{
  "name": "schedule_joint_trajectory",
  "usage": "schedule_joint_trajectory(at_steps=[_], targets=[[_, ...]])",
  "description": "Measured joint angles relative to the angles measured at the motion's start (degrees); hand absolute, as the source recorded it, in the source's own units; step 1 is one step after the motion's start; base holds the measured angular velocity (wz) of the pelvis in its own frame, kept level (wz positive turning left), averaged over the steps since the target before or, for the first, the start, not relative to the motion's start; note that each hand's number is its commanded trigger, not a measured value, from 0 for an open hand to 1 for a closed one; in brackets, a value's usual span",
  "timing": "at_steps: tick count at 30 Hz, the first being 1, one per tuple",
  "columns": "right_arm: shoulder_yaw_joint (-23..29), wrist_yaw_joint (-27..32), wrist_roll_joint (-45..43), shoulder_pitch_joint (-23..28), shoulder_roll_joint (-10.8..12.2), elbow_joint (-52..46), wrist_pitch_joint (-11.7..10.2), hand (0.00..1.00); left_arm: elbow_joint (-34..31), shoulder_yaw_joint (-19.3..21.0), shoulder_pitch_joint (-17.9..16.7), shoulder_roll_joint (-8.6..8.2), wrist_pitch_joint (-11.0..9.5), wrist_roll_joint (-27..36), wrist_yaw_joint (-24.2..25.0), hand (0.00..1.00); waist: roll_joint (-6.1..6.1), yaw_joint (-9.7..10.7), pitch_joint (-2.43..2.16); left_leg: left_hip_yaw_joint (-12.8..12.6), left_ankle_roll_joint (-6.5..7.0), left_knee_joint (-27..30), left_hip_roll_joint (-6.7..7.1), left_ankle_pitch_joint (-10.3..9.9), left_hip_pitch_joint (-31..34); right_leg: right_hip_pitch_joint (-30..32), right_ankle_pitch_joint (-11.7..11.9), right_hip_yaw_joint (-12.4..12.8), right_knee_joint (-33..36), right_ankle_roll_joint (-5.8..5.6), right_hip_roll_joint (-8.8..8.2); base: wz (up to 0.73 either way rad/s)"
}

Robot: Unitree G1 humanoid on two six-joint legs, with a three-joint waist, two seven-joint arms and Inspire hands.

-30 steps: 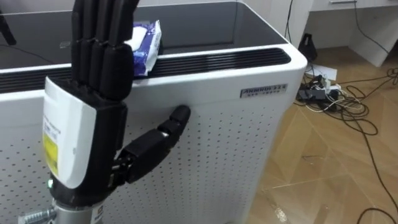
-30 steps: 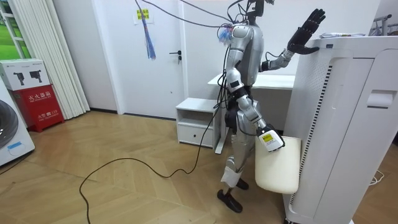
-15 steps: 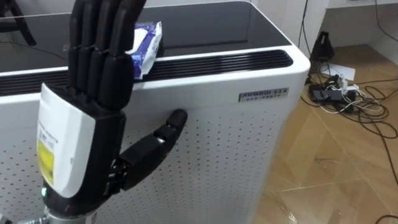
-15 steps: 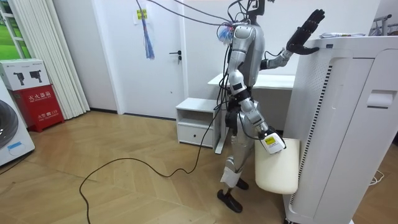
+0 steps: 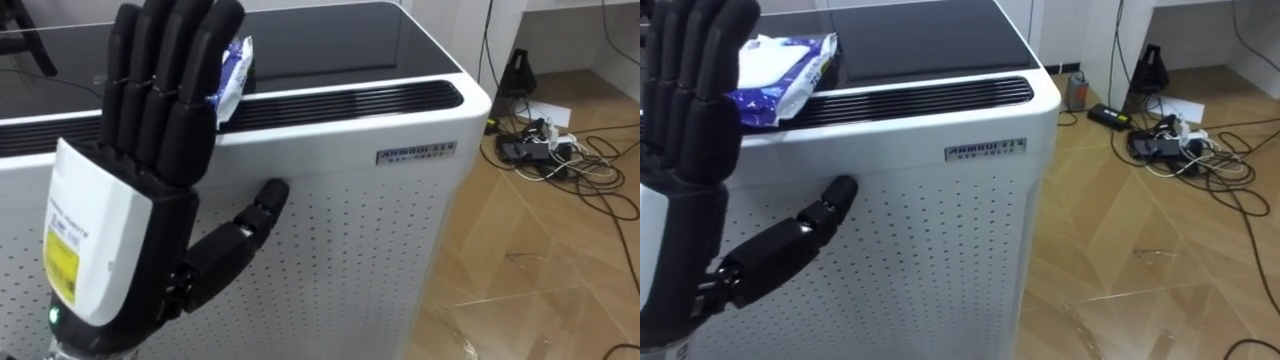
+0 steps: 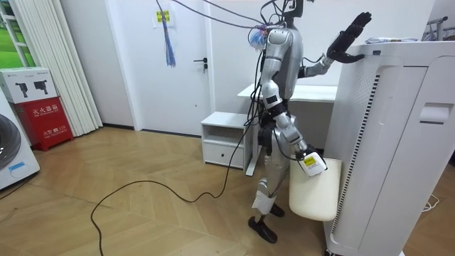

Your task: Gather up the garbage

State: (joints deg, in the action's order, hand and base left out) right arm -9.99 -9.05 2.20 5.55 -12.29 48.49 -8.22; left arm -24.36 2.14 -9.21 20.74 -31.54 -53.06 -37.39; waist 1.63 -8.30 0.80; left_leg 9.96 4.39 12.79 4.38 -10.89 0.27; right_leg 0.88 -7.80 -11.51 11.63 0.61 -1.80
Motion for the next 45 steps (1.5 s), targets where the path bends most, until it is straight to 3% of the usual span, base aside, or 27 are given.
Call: schedule_joint_trajectory(at_steps=[5, 9, 16, 22, 27, 29, 35, 45], targets=[[0.0, -0.4, -1.8, 0.0, -1.0, -1.1, 0.0, 1.00, -0.1, 1.0, -1.5, 1.25, -0.1, 0.0, 0.5, 0.00, 1.09, -0.5, -0.47, -0.1, 0.01, -0.1, -0.01, 0.0, -0.3, 0.0, 0.0, -0.2, 0.0, 0.00, -0.10, -0.01], [0.0, -0.4, -2.7, 0.1, -1.2, -2.1, 0.0, 1.00, -0.5, 3.3, -1.6, 1.48, -0.1, 0.0, 1.0, 0.00, 1.60, -1.6, -0.37, -0.1, -0.15, -0.9, -0.13, 0.1, -0.6, -0.1, 0.0, -0.1, 0.0, 0.08, -0.02, -0.02], [0.0, -1.3, -2.7, 0.2, -1.2, -2.0, 0.1, 1.00, -1.2, 5.8, -1.9, 2.75, -0.1, 1.0, 3.4, 0.00, 2.68, -1.7, -0.65, -0.1, -0.31, -1.3, -0.19, 0.6, -1.2, -0.3, 0.0, 0.0, -0.1, 0.20, -0.08, 0.00], [0.0, -1.9, -2.7, 0.3, -1.4, -2.1, 0.1, 1.00, -1.3, 8.4, -2.0, 3.29, -0.1, 1.8, 5.3, 0.00, 3.25, -1.8, -0.43, -0.3, -0.46, -1.6, -0.44, 0.6, -1.9, -1.1, -0.2, -0.1, -0.1, 0.50, -0.08, 0.00], [0.1, -1.4, -2.7, 0.3, -2.0, -2.1, 0.2, 1.00, -1.2, 11.0, -2.8, 4.52, -0.1, 3.8, 6.6, 0.00, 4.18, -2.0, -0.57, -0.4, -0.84, -1.9, -0.64, 0.9, -2.2, -1.1, -0.2, -0.2, -0.1, 0.77, 0.06, 0.00], [0.1, -1.4, -2.7, 0.3, -2.3, -2.2, 0.2, 1.00, -1.2, 11.6, -3.0, 5.46, -0.1, 3.8, 6.7, 0.00, 4.36, -2.1, -0.50, -0.4, -0.98, -2.1, -0.65, 1.0, -2.3, -1.1, -0.2, -0.3, -0.1, 0.90, 0.09, 0.00], [0.1, -1.1, -2.7, 0.4, -2.7, -2.2, 0.3, 1.00, -1.1, 13.0, -3.8, 5.65, 0.0, 4.2, 7.1, 0.00, 4.44, -2.0, -0.40, -0.2, -1.24, -2.3, -0.61, 1.1, -2.3, -1.2, -0.4, -0.6, 0.0, 1.22, 0.21, 0.02], [0.6, -1.2, -2.8, 2.6, -3.6, -5.2, 2.7, 1.00, -1.1, 13.2, -3.4, 5.71, 2.1, 9.0, 13.6, 0.00, 4.35, -1.2, -0.38, -0.5, -1.30, -2.2, -0.79, 1.2, -2.9, -2.0, -0.5, -1.0, -0.2, 1.23, 0.08, 0.00]])
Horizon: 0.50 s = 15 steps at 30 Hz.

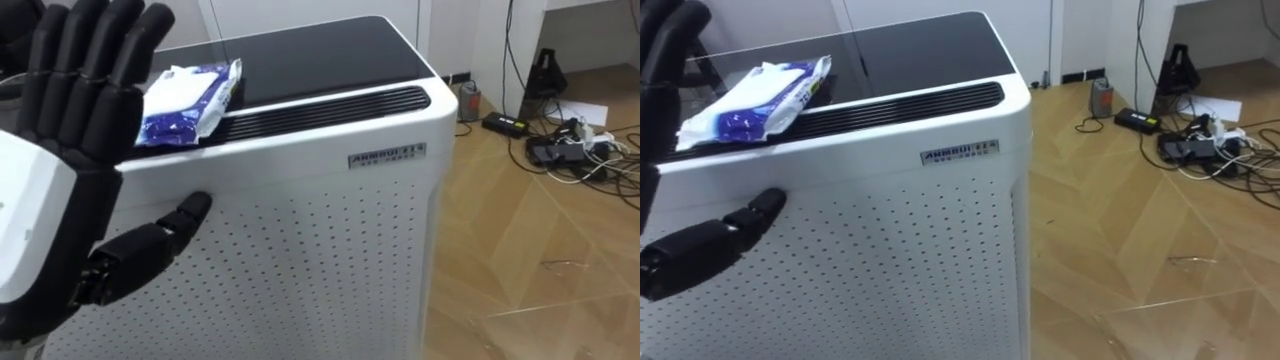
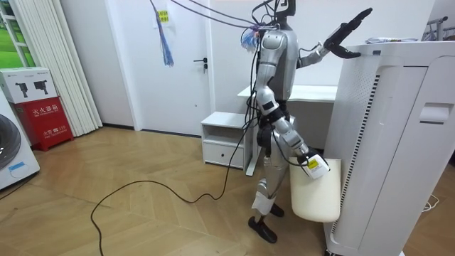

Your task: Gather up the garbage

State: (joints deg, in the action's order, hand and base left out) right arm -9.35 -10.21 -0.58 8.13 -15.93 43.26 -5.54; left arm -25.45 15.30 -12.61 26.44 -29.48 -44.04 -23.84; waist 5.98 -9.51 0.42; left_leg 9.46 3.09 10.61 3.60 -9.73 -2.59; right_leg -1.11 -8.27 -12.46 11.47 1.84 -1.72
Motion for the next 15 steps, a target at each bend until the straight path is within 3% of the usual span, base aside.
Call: schedule_joint_trajectory(at_steps=[8, 13, 15], targets=[[1.7, -2.1, -2.7, -0.1, 0.0, -1.0, 2.0, 1.00, 0.6, 0.2, 2.7, 1.94, 3.8, 8.5, 9.5, 0.00, 0.62, 1.2, 0.12, -0.1, -0.37, -0.3, -0.04, 0.3, 0.2, -0.3, 0.1, -0.1, -0.7, 0.17, 0.19, 0.02], [2.3, -2.6, -5.9, -0.1, -0.2, -2.0, 2.8, 1.00, 1.0, 0.3, 4.5, 2.30, 6.2, 10.8, 13.9, 0.00, 1.21, 1.2, 0.09, -3.1, -0.78, -0.3, -0.83, 0.6, 0.5, 0.1, 0.2, 0.0, -0.5, 0.38, 0.37, 0.03], [2.3, -3.0, -6.8, 0.1, -0.4, -4.2, 4.0, 1.00, 1.8, 0.3, 5.5, 4.55, 6.9, 11.8, 15.8, 0.00, 1.61, 1.4, 0.18, -3.2, -0.95, -0.3, -0.87, 0.7, 0.4, 0.2, 0.1, -0.1, 0.1, 0.56, 0.36, 0.00]])
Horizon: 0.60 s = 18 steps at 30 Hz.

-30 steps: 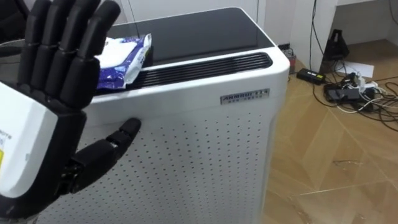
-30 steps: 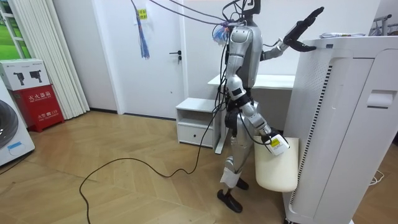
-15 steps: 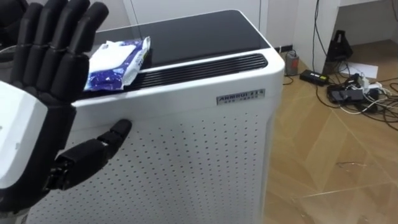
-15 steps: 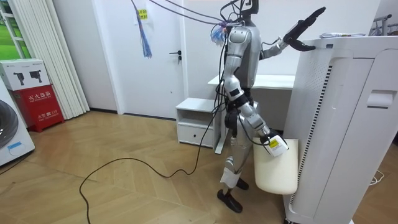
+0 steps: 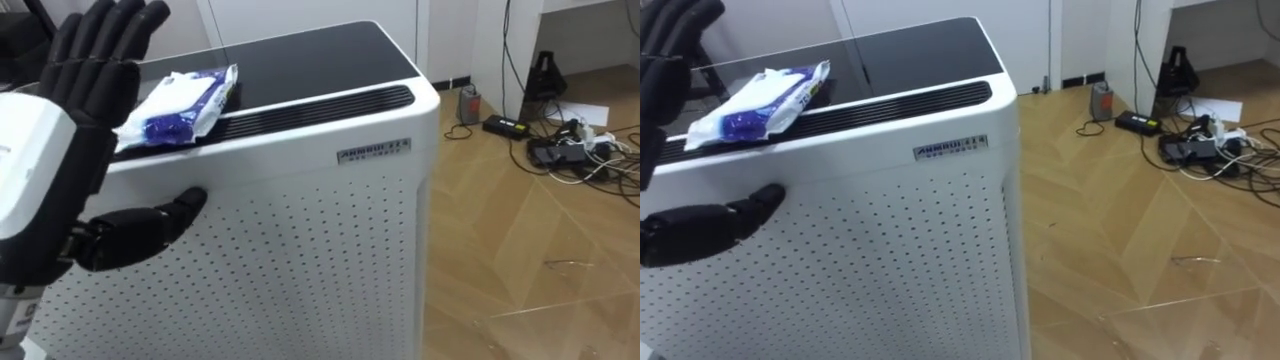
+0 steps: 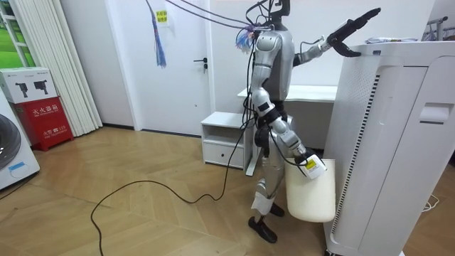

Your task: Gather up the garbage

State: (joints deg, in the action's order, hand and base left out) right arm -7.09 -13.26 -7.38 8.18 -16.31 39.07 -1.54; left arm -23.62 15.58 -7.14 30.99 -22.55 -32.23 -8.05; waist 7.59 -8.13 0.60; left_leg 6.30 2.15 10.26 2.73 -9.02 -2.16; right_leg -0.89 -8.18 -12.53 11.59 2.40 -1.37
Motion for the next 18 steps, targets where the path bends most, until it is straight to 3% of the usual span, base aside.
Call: schedule_joint_trajectory(at_steps=[3, 5, 9, 12, 18], targets=[[0.0, -0.4, 0.1, -0.2, -0.3, -1.8, 0.4, 1.00, 0.8, 0.0, 1.0, 2.35, 1.8, 1.7, 2.4, 0.00, 0.46, 0.6, -0.10, 0.0, -0.27, -0.1, -0.08, 0.2, 0.0, 0.4, -0.3, 0.0, 0.3, -0.20, 0.04, 0.00], [0.0, -0.8, 0.1, -0.4, -0.4, -1.8, 0.5, 1.00, 1.1, 0.0, 1.3, 2.79, 3.0, 2.8, 3.9, 0.00, 0.61, 1.1, -0.09, 0.0, -0.42, -0.1, -0.12, 0.4, 0.1, 0.7, -0.3, 0.0, 0.6, -0.12, 0.05, 0.00], [0.1, -1.5, 0.0, 0.0, -1.2, -3.7, 2.7, 1.00, 1.9, 0.0, 2.0, 2.82, 6.3, 4.2, 7.7, 0.00, 1.09, 1.6, -0.01, -0.6, -0.67, 0.0, -0.18, 0.6, 0.2, 1.5, -0.9, 0.8, 2.5, 0.16, -0.07, -0.05], [0.8, -1.9, -0.4, -0.1, -1.8, -5.6, 2.9, 1.00, 3.5, 0.0, 3.4, 2.83, 8.4, 5.4, 10.4, 0.00, 1.80, 1.7, 0.05, -1.8, -0.90, 0.1, -0.41, 1.0, 0.9, 2.6, -0.8, 1.2, 3.4, 0.24, -0.17, -0.09], [0.8, -2.0, -0.5, 0.2, -1.9, -5.7, 5.4, 1.00, 6.5, -0.1, 6.4, 3.11, 12.4, 7.6, 17.6, 0.00, 1.79, 2.3, 0.09, -2.6, -1.42, 0.1, -0.77, 1.5, 1.1, 3.6, -1.0, 1.3, 5.2, 0.79, -0.23, -0.01]])
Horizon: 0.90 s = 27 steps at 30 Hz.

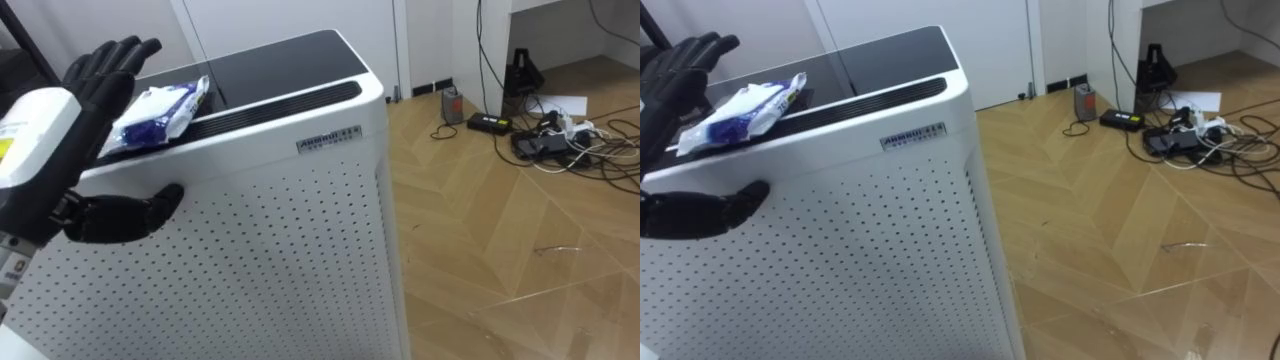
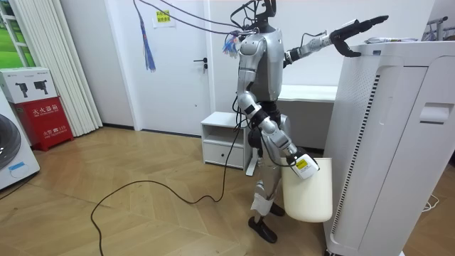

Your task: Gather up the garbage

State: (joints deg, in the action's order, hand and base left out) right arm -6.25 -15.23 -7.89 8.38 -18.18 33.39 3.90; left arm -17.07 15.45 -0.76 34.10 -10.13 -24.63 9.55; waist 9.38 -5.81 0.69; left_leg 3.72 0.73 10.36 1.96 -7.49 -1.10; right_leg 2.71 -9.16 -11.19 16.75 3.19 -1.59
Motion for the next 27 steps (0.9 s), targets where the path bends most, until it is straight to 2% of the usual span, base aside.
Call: schedule_joint_trajectory(at_steps=[4, 5, 6, 7, 8, 10, 11, 14, 17, 18, 19, 21, 27], targets=[[0.1, 0.2, 0.0, 0.0, 0.0, 0.0, 1.2, 1.00, 1.7, 0.0, 2.6, 0.22, 2.9, 0.1, 7.1, 0.01, -0.06, -0.1, 0.04, -0.6, -0.27, 0.1, -0.26, 0.3, 0.1, 0.7, -0.2, 0.2, 1.1, 0.13, -0.03, 0.00], [0.0, 0.1, 0.0, 0.0, 0.0, 0.0, 1.4, 1.00, 2.1, 0.0, 2.8, 0.28, 3.9, 0.1, 9.5, 0.15, -0.07, 0.0, 0.03, -0.8, -0.26, 0.1, -0.35, 0.3, 0.2, 0.9, -0.3, 0.2, 1.3, 0.04, 0.01, -0.04], [0.0, 0.1, 0.1, 0.0, 0.0, 0.0, 1.6, 1.00, 2.7, 0.0, 3.1, 0.33, 4.5, 0.2, 11.6, 0.20, -0.11, 0.0, 0.01, -1.1, -0.24, 0.0, -0.48, 0.3, 0.5, 1.3, -0.3, 0.3, 1.4, 0.01, 0.02, -0.04], [-0.1, 0.2, 0.1, 0.0, 0.0, 0.0, 1.8, 1.00, 3.0, -0.1, 3.2, 0.34, 4.9, 0.3, 12.7, 0.32, -0.12, -0.1, 0.02, -1.5, -0.16, 0.0, -0.66, 0.3, 0.6, 1.5, -0.3, 0.3, 1.4, -0.01, 0.02, 0.00], [-0.3, 0.2, 0.1, 0.0, 0.0, 0.0, 2.4, 1.00, 3.6, -0.3, 3.7, 0.35, 5.1, 0.3, 14.4, 0.60, -0.15, -0.1, 0.05, -2.5, 0.09, -0.1, -1.06, 0.5, 0.8, 1.6, -0.3, 0.3, 1.3, -0.06, 0.06, 0.00], [-0.3, 0.4, 0.1, 0.0, 0.0, -0.1, 3.5, 1.00, 4.1, -0.3, 5.4, 0.35, 6.0, 0.3, 16.1, 0.78, -0.12, -0.2, 0.01, -3.2, 0.10, -0.1, -1.36, 0.5, 0.8, 1.7, -0.2, 0.3, 1.3, -0.13, 0.08, 0.02], [-0.3, 0.5, -0.1, 0.0, 0.0, -0.4, 4.1, 1.00, 4.1, -0.1, 6.5, 0.36, 6.9, 0.2, 16.9, 1.00, -0.04, -0.5, -0.04, -3.6, 0.03, -0.1, -1.48, 0.4, 0.9, 1.8, -0.2, 0.4, 1.3, -0.21, 0.08, -0.05], [-0.3, 0.4, -0.6, 0.0, 0.0, -1.2, 5.4, 1.00, 4.1, 0.9, 10.2, 0.36, 9.9, 0.2, 18.8, 1.00, 0.19, -0.8, -0.23, -5.8, 0.01, -0.2, -2.19, 0.5, 0.8, 1.8, 0.1, 0.4, 1.1, -0.64, 0.06, -0.06], [-0.4, 0.4, -1.0, 0.0, 0.0, -1.5, 6.3, 1.00, 3.9, 1.8, 12.4, 0.40, 12.3, 0.2, 21.3, 1.00, 0.54, -0.7, -0.48, -6.7, -0.18, -0.2, -2.27, 1.0, 0.0, 1.2, 0.1, 0.9, 1.2, -0.67, 0.02, -0.07], [-0.3, 0.4, -1.2, 0.1, 0.0, -1.5, 6.4, 1.00, 3.0, 2.4, 12.4, 0.41, 12.3, 0.2, 22.4, 1.00, 0.56, -0.8, -0.50, -6.9, -0.83, -0.1, -2.21, 1.5, -0.2, 0.9, 0.1, 0.9, 1.1, -0.68, -0.06, -0.04], [-0.3, 0.4, -1.3, 0.1, 0.0, -1.5, 6.6, 1.00, 2.7, 2.5, 12.4, 0.46, 12.3, 0.2, 22.9, 1.00, 0.56, -0.7, -0.50, -7.0, -0.83, 0.0, -2.16, 1.5, -0.4, 0.7, 0.1, 0.9, 1.0, -0.72, -0.13, 0.00], [-0.4, 0.4, -1.5, 0.1, 0.0, -1.5, 7.0, 1.00, 2.6, 2.3, 12.5, 0.46, 12.6, 0.2, 23.8, 1.00, 0.56, -0.6, -0.50, -8.5, -0.54, 0.1, -2.13, 1.3, -1.2, 0.3, -0.2, 1.0, 1.0, -1.10, -0.41, 0.00], [-0.3, 0.5, -1.7, 0.1, 0.0, -1.8, 7.5, 1.00, 2.6, 3.0, 13.5, 0.47, 12.9, 0.2, 24.4, 1.00, 0.51, -0.6, -0.48, -8.5, 0.53, 0.0, -1.70, 0.6, -1.4, 0.2, -0.4, 1.4, 1.3, -1.28, -0.64, 0.00]])
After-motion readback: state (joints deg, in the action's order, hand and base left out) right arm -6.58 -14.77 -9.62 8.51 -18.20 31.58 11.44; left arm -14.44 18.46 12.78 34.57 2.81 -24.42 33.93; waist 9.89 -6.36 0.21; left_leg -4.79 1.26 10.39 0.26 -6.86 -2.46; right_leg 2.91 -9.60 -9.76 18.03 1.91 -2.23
